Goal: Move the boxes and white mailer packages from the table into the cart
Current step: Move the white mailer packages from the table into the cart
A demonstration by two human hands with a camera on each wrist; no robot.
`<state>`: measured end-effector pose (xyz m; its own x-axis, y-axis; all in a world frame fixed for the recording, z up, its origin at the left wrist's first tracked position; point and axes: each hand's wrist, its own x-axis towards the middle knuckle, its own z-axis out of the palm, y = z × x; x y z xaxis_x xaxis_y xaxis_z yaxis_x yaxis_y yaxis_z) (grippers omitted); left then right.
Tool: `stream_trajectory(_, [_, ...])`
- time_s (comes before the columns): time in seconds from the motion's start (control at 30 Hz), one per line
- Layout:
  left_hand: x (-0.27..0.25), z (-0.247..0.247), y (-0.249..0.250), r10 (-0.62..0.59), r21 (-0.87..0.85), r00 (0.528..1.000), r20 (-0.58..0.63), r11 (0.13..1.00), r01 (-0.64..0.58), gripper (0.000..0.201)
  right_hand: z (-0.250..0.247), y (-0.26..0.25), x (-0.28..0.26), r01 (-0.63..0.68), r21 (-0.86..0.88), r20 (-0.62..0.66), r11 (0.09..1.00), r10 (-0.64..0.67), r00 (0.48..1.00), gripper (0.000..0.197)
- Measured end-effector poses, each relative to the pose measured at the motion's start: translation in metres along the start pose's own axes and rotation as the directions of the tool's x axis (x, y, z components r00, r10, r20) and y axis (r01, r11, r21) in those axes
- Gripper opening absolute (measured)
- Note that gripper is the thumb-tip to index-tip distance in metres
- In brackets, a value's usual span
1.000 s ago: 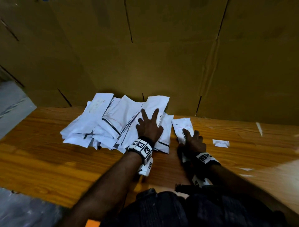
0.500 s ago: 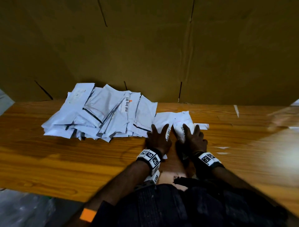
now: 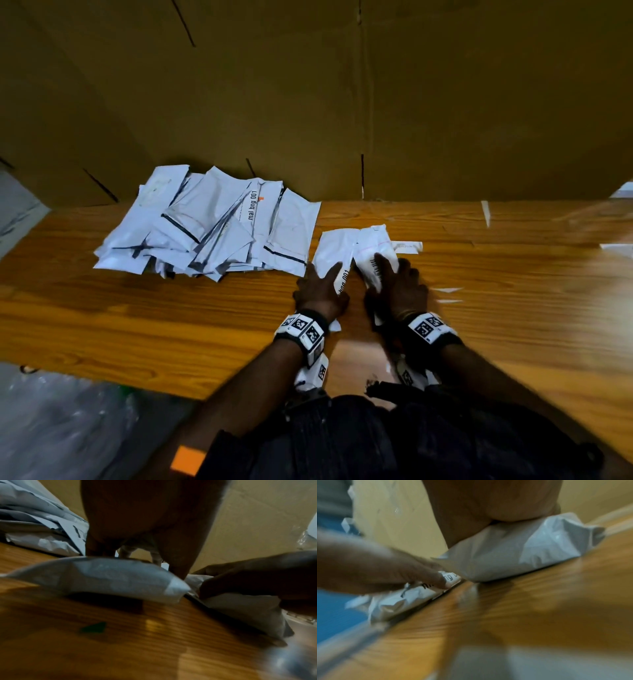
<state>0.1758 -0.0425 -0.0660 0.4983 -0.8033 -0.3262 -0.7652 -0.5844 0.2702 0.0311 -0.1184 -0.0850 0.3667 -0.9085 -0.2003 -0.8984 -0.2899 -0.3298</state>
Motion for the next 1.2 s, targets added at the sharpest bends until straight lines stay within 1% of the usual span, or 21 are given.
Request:
stream_trajectory(0.1, [-0.014,0.004,-0.002,0.039,-0.087,0.995,-0.088,0.995,-0.047,0.068,-0.001,0.016,-0.019,-0.049,0.162,-0.036,0.986,0.055,0.998,0.073])
stream_trajectory(0.2, [-0.030,0.007,0.004,0.085,-0.104,0.987,-0.135,0.990,-0.099,0.070,-0.005,0.026,-0.043,-0.110,0.302,-0.081,0.947,0.141,0.987,0.070])
stream_trajectory(0.27, [-0.043,0.010,0.011,0.130,-0.097,0.982,-0.136,0.985,-0.144,0.070,-0.011,0.028,-0.062,-0.138,0.334,-0.127,0.933,0.189,0.974,0.068])
stream_trajectory(0.33, [-0.060,0.015,0.017,0.178,-0.099,0.973,-0.143,0.976,-0.193,0.069,-0.016,0.030,-0.085,-0.173,0.348,-0.166,0.922,0.241,0.956,0.071])
stream_trajectory(0.5, [-0.105,0.028,0.033,0.271,-0.180,0.951,-0.146,0.938,-0.295,0.067,-0.017,0.044,-0.152,-0.248,0.469,-0.170,0.848,0.362,0.916,0.074])
stream_trajectory(0.57, [-0.124,0.040,0.039,0.314,-0.217,0.941,-0.125,0.917,-0.335,0.067,-0.013,0.053,-0.182,-0.284,0.491,-0.194,0.823,0.422,0.886,0.074])
stream_trajectory(0.7, [-0.159,0.065,0.054,0.405,-0.292,0.910,-0.085,0.863,-0.412,0.067,-0.009,0.076,-0.234,-0.346,0.554,-0.235,0.757,0.541,0.808,0.076])
stream_trajectory(0.73, [-0.174,0.073,0.062,0.444,-0.298,0.894,-0.064,0.846,-0.442,0.067,-0.009,0.087,-0.253,-0.380,0.556,-0.244,0.739,0.582,0.776,0.076])
stream_trajectory(0.9, [-0.222,0.097,0.098,0.576,-0.330,0.817,0.011,0.774,-0.541,0.065,-0.014,0.127,-0.307,-0.442,0.586,-0.297,0.679,0.687,0.663,0.075])
stream_trajectory(1.0, [-0.246,0.108,0.121,0.646,-0.317,0.763,0.037,0.731,-0.604,0.064,-0.019,0.151,-0.331,-0.462,0.595,-0.327,0.658,0.723,0.608,0.073])
stream_trajectory(1.07, [-0.260,0.119,0.138,0.681,-0.322,0.730,0.057,0.705,-0.632,0.063,-0.022,0.168,-0.346,-0.494,0.593,-0.325,0.635,0.751,0.575,0.073])
stream_trajectory(1.2, [-0.296,0.147,0.186,0.747,-0.324,0.658,0.091,0.647,-0.690,0.063,-0.029,0.220,-0.381,-0.522,0.622,-0.327,0.583,0.800,0.504,0.072])
